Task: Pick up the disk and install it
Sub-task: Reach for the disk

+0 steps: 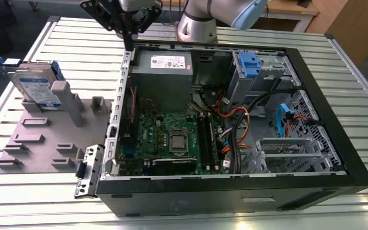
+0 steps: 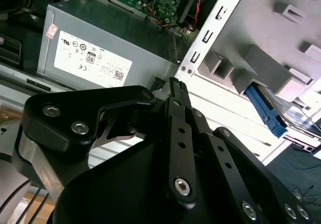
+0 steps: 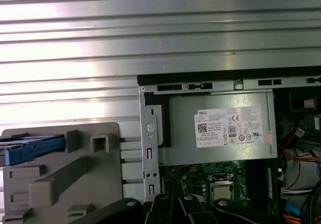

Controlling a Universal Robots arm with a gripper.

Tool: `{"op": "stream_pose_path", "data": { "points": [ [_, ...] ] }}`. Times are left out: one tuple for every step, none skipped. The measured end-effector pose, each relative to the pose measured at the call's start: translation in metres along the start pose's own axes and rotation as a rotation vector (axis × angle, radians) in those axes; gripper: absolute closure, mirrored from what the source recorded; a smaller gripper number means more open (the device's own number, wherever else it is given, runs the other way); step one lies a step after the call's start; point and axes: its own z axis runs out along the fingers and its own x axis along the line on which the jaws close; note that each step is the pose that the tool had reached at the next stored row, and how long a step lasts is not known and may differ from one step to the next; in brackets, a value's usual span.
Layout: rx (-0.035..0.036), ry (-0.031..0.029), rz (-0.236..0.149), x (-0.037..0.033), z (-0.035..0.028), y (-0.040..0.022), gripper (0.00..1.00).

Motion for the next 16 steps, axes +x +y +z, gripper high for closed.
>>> {"op": "stream_pose_path", "data": {
  "points": [
    [0.0, -0.0001, 0.0, 0.0018, 0.0, -0.0001, 0.89],
    [0.0, -0.0002, 0.0, 0.0037, -0.0001, -0.0003, 0.89],
    [-0.0001, -0.0003, 0.0, 0.0056, -0.0001, -0.0004, 0.89],
    [0.0, -0.0003, 0.0, 0.0077, -0.0002, -0.0006, 0.89],
    [0.0, -0.0004, 0.0, 0.01, -0.0003, -0.0007, 0.89],
    [0.0, -0.0006, 0.0, 0.0122, -0.0004, -0.0009, 0.89],
    [0.0, -0.0008, 0.0, 0.0145, -0.0004, -0.0011, 0.89],
    [-0.0001, -0.0009, 0.0, 0.0166, -0.0005, -0.0012, 0.89],
    [-0.0001, -0.001, 0.0, 0.0184, -0.0005, -0.0014, 0.89],
    [-0.0001, -0.001, 0.0, 0.02, -0.0006, -0.0015, 0.89],
    [-0.0001, -0.0011, 0.0, 0.0214, -0.0006, -0.0016, 0.89],
    [-0.0001, -0.0011, 0.0, 0.0224, -0.0006, -0.0017, 0.89],
    [-0.0001, -0.0011, 0.0, 0.0229, -0.0006, -0.0017, 0.89],
    [-0.0001, -0.001, 0.0, 0.0229, -0.0006, -0.0017, 0.89],
    [-0.0001, -0.001, 0.0, 0.0229, -0.0006, -0.0017, 0.89],
    [-0.0001, -0.001, 0.0, 0.0231, -0.0006, -0.0017, 0.89]
  ]
}}
